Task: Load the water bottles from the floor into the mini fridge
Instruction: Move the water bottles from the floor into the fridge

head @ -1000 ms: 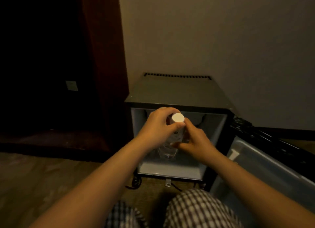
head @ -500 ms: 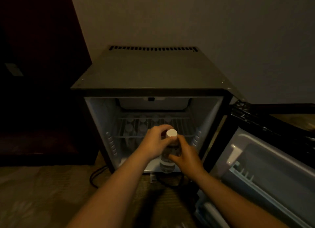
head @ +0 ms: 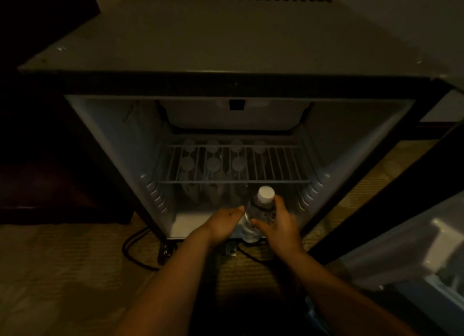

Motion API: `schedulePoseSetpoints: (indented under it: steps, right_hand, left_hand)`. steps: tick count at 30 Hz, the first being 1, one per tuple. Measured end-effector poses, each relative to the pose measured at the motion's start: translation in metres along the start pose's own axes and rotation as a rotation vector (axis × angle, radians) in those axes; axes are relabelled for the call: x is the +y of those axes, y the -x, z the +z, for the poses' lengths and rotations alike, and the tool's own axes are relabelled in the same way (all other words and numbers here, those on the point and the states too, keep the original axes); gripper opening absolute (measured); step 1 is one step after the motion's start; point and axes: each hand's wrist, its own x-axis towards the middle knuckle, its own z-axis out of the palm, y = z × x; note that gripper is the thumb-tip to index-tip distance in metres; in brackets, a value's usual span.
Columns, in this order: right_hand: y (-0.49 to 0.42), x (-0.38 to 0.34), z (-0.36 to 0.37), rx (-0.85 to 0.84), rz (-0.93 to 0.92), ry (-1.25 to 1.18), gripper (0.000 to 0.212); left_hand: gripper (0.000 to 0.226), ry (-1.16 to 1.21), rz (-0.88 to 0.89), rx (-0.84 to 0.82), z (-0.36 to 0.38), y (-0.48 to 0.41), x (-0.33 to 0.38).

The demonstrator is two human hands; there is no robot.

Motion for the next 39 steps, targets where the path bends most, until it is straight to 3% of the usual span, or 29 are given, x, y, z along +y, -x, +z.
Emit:
schedulePoseSetpoints:
  steps: [6, 10, 15, 18, 24, 29, 39]
  right_hand:
    - [-0.014, 0.009, 0.01, 0.066, 0.039, -0.054, 0.059]
    - [-0.028, 0.006, 0.016, 0.048, 0.058, -0.073, 0.056]
    - [-0.04, 0.01, 0.026, 0.143, 0.063, -0.043, 0.058]
    - [-0.04, 0.014, 0.033, 0.181, 0.128, -0.136, 0.059]
    - [-0.042, 0.024, 0.039, 0.156, 0.254, -0.412, 0.036]
    - [-0.054, 0.022, 0.032, 0.143, 0.232, -0.314, 0.019]
    - [-0.08, 0.021, 0.024, 0.017, 0.396, -0.22, 0.03]
  left_hand:
    - [0.044, 0.21, -0.093, 0.01, 0.022, -0.028, -0.027]
    - [0.04, 0.471, -0.121, 0.04, 0.032, -0.05, -0.034]
    - [0.055, 0.64, -0.187, -0.015, 0.038, -0.061, -0.04]
    - [0.056, 0.697, -0.162, -0.037, 0.041, -0.063, -0.046]
    - [0.053, 0.759, -0.174, -0.028, 0.044, -0.073, -0.048]
    - [0.05, 0.771, -0.131, -0.007, 0.053, -0.084, -0.045]
    - [0.038, 0.824, -0.166, 0.043, 0.064, -0.099, -0.037]
